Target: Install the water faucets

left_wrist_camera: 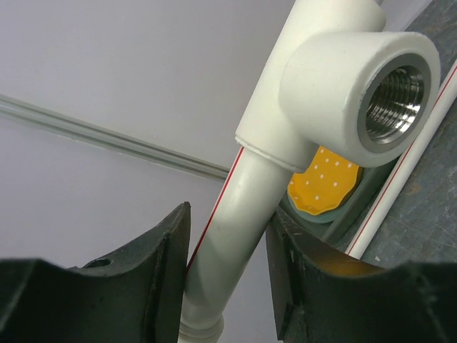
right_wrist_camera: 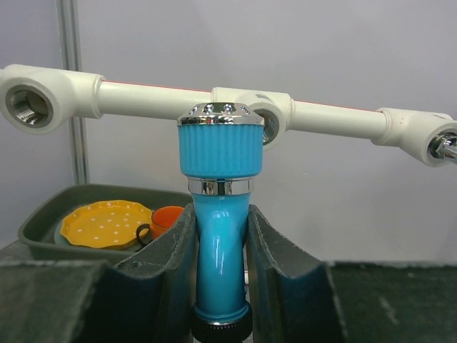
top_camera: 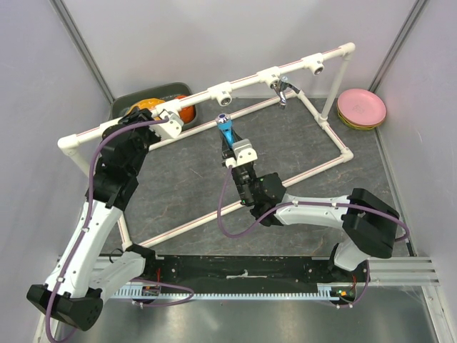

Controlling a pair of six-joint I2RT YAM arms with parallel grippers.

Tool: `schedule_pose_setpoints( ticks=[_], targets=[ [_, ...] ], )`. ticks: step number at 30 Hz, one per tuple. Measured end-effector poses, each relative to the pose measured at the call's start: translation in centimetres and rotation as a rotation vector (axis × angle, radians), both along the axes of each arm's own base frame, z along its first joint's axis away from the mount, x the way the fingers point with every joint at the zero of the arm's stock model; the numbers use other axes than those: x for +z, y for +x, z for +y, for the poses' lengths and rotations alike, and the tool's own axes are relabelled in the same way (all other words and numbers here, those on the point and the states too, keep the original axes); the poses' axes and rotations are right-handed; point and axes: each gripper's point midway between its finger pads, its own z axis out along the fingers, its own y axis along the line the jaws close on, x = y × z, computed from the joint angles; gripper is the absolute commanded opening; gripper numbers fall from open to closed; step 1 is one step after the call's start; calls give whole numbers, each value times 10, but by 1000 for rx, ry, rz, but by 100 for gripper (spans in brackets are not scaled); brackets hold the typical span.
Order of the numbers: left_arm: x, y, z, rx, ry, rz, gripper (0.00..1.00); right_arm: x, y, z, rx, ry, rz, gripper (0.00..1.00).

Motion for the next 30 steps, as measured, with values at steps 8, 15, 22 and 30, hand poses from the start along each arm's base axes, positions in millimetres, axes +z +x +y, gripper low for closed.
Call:
schedule_pose_setpoints(
  ticks=[8,15,22,30],
  targets=[
    [0,3,0,-23,-6,1,17,-4,2,-2,-22,-15,6,0],
    [0,3,0,-37,-21,1,15,5,-1,-3,0,8,-8,0],
    [1,2,0,-59,-37,0,14,30,-9,-13,19,59,-46,0],
    [1,1,-1,-71,-52,2,13,35,-2,-19,7,69,-55,0]
  ],
)
